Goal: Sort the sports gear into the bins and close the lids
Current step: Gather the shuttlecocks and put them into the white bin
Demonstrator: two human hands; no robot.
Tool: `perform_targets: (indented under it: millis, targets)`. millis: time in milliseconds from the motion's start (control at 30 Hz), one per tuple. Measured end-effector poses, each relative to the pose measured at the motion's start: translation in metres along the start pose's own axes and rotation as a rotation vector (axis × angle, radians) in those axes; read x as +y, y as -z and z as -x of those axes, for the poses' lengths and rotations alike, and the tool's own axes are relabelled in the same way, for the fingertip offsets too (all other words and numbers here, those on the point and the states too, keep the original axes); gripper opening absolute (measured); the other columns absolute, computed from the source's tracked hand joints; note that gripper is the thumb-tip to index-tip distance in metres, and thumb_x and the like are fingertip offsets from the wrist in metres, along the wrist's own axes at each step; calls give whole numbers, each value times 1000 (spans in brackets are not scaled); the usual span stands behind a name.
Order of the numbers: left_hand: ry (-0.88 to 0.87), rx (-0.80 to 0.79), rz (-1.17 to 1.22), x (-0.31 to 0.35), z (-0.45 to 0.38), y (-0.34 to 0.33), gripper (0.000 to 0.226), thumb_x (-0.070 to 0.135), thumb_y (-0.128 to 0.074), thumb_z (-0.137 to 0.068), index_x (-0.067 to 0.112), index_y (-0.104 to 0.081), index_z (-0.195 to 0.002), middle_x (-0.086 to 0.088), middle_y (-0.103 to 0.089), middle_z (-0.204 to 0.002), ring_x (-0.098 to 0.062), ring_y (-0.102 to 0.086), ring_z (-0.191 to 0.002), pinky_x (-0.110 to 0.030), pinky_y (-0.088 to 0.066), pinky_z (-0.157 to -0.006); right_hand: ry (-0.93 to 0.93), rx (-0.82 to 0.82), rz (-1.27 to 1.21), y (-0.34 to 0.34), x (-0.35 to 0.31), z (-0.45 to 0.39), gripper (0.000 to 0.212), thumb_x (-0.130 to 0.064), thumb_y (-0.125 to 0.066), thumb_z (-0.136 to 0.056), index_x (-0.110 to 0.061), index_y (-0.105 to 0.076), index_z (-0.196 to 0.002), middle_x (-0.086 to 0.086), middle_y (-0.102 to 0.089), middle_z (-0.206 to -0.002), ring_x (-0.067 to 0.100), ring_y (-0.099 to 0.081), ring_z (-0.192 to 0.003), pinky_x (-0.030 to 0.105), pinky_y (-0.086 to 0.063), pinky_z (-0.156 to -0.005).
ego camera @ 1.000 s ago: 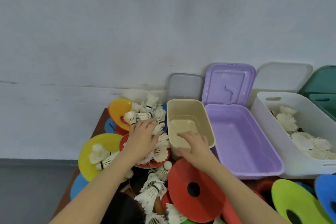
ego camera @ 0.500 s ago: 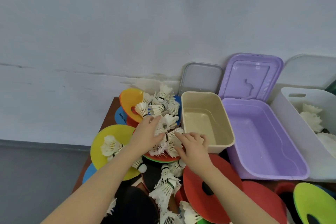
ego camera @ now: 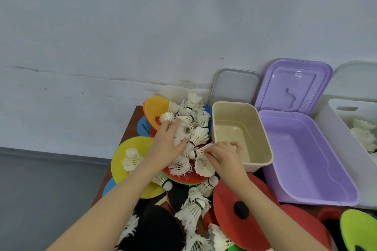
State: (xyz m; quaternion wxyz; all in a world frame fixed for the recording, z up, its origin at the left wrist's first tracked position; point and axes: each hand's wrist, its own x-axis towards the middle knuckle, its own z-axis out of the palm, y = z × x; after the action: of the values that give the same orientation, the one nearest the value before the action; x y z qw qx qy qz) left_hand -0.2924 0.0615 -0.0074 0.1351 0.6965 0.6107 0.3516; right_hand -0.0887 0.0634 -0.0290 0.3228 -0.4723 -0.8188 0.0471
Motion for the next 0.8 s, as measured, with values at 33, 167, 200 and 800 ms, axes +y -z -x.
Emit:
perform_targets:
  millis: [33, 167, 200, 800]
  targets:
    - [-17, 12, 12, 4, -3, 1, 62, 28, -62, -87, 12, -36, -141, -3, -42, -123, -14, -43, -110, -22, -34, -95, 3, 43, -22, 8, 2, 0, 19, -38, -49, -86, -30, -65, -79, -18, -63, -80, 0, -51, -82, 28, -20, -87]
    - [-113, 39, -13, 31, -16, 2, 61, 31, -61, -87, 8, -39, -139, -9, -45, -124, -18, -42, -115, -24, -31, -97, -19, 156, -70, 40, 14, -4, 20, -36, -52, -85, -25, -68, -79, -16, -64, -80, -1, -53, -81, 20, -23, -83]
    - [-144, 47, -31, 38, -20, 1, 62, 36, -57, -87, 8, -39, -139, -10, -46, -122, -19, -44, -114, -25, -31, -96, -27, 171, -74, 48, 19, -4, 20, -36, -53, -85, -24, -68, -80, -15, -64, -80, 0, -54, -81, 22, -26, -81]
    - [-273, -80, 38, 272, -81, -175, 67, 45, -44, -79, 9, -45, -135, -9, -57, -120, -25, -53, -109, -36, -41, -94, -251, 292, -110, 240, 222, 58, 11, -14, -54, -86, -12, -64, -91, -4, -63, -85, 9, -54, -76, 20, -41, -65]
